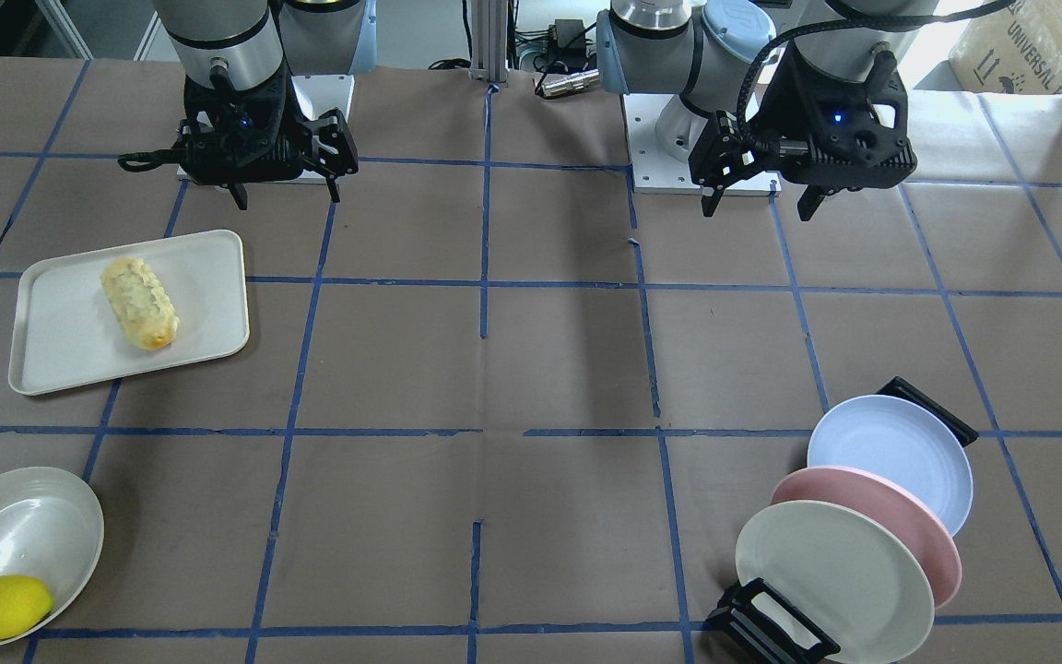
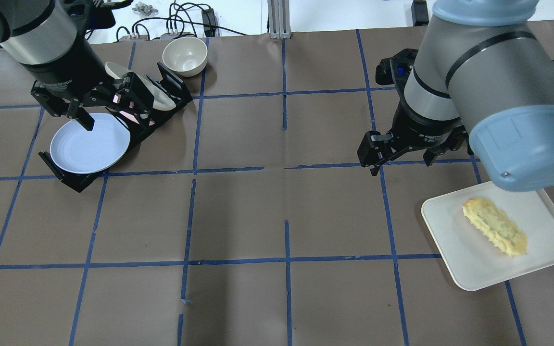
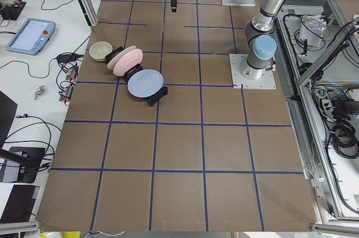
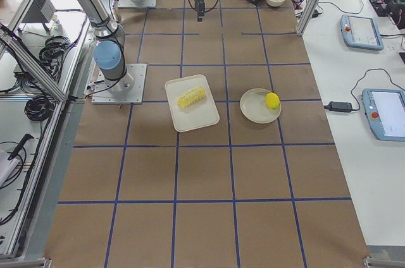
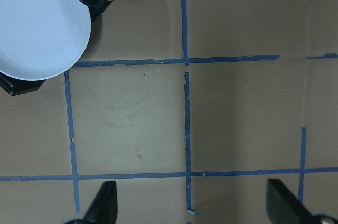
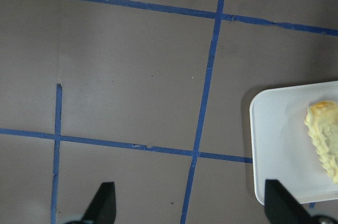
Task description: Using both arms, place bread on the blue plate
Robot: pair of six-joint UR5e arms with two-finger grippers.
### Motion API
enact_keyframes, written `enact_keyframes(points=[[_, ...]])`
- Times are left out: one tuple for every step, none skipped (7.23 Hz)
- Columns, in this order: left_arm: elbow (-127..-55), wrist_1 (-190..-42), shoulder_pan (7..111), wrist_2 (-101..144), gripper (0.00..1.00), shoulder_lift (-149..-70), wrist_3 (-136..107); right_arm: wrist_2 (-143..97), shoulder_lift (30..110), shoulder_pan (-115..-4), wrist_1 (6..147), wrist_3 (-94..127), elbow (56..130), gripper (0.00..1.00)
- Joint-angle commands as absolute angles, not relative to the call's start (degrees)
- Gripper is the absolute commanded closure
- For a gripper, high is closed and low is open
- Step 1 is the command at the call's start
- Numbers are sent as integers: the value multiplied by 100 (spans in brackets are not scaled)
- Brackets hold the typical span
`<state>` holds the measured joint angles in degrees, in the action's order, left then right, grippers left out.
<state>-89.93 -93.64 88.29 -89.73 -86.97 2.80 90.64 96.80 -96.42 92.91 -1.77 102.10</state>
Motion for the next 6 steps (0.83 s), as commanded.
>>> enact_keyframes(points=[[-9009,-9325,8850,-8991,0,-8684,325,9062,9677,-9642,9325,-185,10230,0],[-8878,-9325,8755,-8974,0,-8771,525,9070,9677,-9642,9325,-219,10230,0],[-8903,-9377,8571,-9008,0,-8806,954,9096,9659,-9589,9343,-255,10230,0],[-8877,-9369,8152,-8948,0,-8876,1263,9149,9659,-9432,9369,-664,10317,0],[-8868,-9360,7721,-8939,0,-9007,1579,9167,9668,-9126,9526,-1242,10518,0],[-8851,-9299,7351,-8947,0,-9218,2226,9176,9668,-8732,9719,-1770,10695,0]])
